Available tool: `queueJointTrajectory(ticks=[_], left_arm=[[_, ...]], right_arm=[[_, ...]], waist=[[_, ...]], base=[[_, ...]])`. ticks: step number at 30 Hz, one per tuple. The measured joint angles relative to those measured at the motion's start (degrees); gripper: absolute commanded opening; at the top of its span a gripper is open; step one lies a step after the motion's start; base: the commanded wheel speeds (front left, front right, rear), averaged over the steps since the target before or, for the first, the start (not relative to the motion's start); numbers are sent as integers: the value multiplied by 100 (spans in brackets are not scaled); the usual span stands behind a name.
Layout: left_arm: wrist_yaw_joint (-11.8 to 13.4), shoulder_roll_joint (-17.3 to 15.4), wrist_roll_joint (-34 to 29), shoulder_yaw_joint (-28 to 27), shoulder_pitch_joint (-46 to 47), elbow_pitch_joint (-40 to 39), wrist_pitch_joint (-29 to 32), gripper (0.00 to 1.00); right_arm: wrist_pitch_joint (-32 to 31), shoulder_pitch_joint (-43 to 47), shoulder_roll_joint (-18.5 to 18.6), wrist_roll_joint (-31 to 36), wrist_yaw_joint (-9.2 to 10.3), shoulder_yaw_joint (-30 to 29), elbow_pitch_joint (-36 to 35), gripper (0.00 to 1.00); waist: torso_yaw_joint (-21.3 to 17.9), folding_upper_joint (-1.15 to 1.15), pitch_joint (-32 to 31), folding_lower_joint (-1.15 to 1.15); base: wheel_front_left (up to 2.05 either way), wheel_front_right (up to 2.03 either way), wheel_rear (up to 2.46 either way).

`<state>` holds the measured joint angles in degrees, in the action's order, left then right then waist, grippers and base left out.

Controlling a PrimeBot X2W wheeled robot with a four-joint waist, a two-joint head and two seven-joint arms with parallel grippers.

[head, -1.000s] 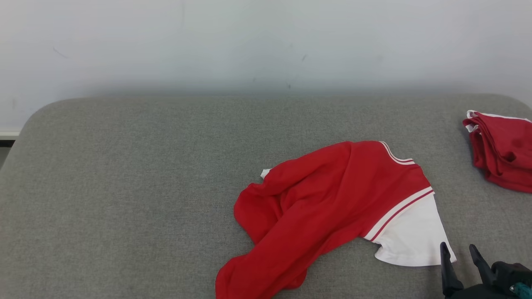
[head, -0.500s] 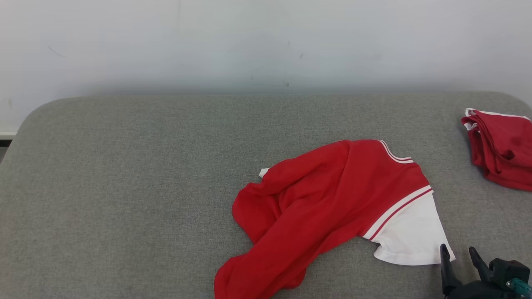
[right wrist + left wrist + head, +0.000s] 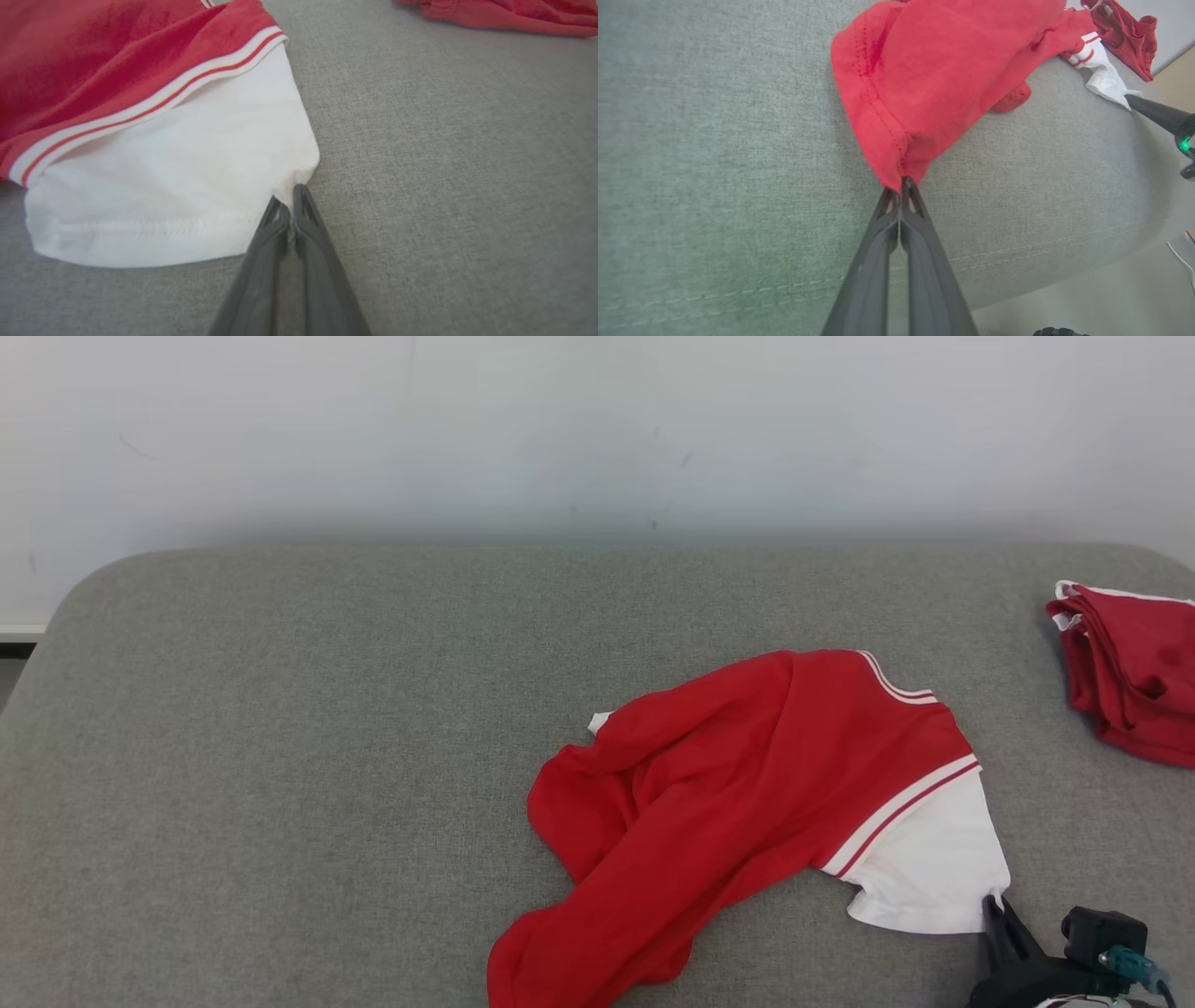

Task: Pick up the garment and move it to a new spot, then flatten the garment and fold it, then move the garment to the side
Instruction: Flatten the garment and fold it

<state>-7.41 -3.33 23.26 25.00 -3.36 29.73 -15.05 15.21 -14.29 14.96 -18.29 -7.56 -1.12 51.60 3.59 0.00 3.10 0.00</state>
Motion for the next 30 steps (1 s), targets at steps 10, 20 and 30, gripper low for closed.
queueJointTrajectory(ticks=[10, 20, 30], left_arm=[[0, 5, -563, -825, -272, -691, 0, 0], [-1, -520, -778, -1029, 214, -1937, 0, 0], [-10, -2190, -336, 461, 4140, -1471, 237, 0]], right_arm=[[-9, 718, 25, -392, 0, -41, -1217, 0], [-18, 866, 52, -983, 1, 408, -3114, 0], [-605, -2096, 625, -1459, 1, 899, -3239, 0]], waist=[[-2, 0, -109, 0], [-312, 0, 50, 0], [-430, 0, 685, 1]], base=[[0, 0, 0], [0, 0, 0], [0, 0, 0]])
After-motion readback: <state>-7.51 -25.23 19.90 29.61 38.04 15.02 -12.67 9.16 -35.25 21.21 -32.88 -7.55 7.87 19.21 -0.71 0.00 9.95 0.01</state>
